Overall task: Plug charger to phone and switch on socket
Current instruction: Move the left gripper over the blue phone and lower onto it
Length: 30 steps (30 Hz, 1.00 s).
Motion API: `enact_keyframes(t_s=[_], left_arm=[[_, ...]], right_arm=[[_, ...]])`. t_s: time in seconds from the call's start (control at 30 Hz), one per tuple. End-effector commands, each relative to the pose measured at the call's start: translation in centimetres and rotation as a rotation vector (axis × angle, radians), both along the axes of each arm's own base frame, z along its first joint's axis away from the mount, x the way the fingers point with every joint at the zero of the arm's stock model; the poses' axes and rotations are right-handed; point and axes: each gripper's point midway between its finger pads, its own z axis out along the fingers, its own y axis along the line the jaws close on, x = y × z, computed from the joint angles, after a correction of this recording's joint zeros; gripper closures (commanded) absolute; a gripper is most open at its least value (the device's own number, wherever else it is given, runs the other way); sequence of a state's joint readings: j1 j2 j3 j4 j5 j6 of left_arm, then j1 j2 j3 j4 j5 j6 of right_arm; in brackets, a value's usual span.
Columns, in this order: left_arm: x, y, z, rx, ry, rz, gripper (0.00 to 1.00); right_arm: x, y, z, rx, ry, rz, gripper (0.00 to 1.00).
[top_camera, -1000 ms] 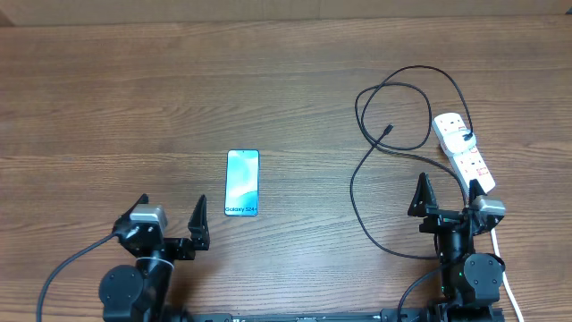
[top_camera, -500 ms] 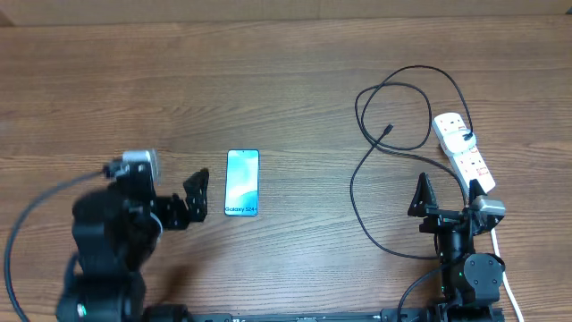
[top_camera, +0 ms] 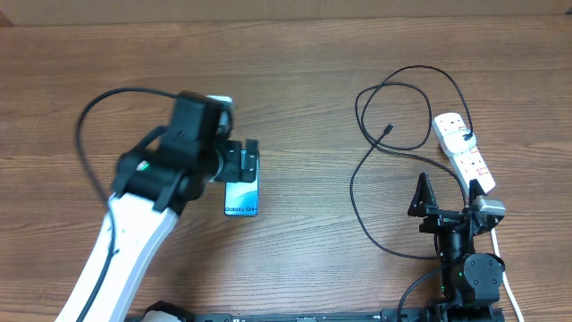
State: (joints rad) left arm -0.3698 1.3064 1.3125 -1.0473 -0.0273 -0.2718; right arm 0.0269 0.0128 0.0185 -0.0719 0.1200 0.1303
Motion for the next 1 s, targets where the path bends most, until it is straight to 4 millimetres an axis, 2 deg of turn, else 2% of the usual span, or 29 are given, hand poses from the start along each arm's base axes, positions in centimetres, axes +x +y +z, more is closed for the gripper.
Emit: enact_keyframes(t_s=[0.0, 0.33, 0.5, 0.67, 0.97], left_arm=[[0.8, -0.7, -1.1, 0.007, 0.046, 0.017, 0.00], [1.0, -1.0, -6.6, 0.062, 0.241, 0.030, 0.00], [0.1, -0.2, -10.5, 0.139, 0.379, 0.044, 0.00], [0.5, -0.4, -13.6, 0.151, 0.438, 0.062, 0.01], [1.2, 0.1, -17.4, 0.187, 0.499, 0.076, 0.00]], right_arm=[[0.0, -0.3, -0.2, -0.005, -0.001, -0.013, 0.00], [0.0, -0.3, -0.2, -0.005, -0.001, -0.013, 0.00], [0.0, -0.3, -0.2, -0.005, -0.001, -0.013, 0.00], [0.0, -0.3, -0.2, -0.005, -0.001, -0.013, 0.00], [0.0, -0.3, -0.2, -0.005, -0.001, -0.013, 0.00]])
